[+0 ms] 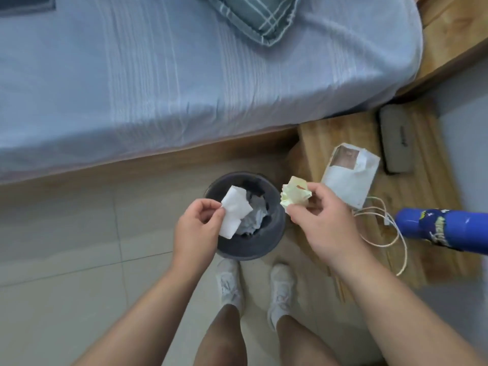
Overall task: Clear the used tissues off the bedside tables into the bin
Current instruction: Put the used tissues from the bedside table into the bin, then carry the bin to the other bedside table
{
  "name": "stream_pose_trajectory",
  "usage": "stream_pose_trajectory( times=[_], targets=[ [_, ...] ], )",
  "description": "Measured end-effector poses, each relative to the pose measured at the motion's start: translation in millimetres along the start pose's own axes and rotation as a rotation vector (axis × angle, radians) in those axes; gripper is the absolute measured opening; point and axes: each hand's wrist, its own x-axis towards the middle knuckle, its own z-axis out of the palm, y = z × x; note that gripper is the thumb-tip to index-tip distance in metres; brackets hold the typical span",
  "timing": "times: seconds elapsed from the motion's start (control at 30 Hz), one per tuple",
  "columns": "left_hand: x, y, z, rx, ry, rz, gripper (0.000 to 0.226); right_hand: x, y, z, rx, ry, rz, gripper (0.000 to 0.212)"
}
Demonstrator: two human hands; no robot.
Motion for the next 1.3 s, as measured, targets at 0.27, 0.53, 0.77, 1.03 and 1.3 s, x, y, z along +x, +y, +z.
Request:
stream_pose_trajectory(
  times=[0.27,0.53,0.77,1.03,1.3],
  targets=[
    [18,-100,13,0.047,0.055,-0.229,0.012,38,106,71,-0.017,-0.105,0.285,0.051],
    [73,-158,36,0.062,-0.050,-0.225,0.011,87,179,114,0.051,-0.089,0.343,0.069],
    [71,-175,21,0.070,-0.071,-0.153,0.013,84,194,122,0.030,-0.004,0.348,0.052],
    [68,-177,-2,0.292,0.030,-0.052,0.037,66,185,101,-0.047,0.243,0.307,0.035],
    [97,-200,12,-0.017,-0.208,-0.426,0.043,99,221,117,-0.086,0.027,0.469,0.038]
  ],
)
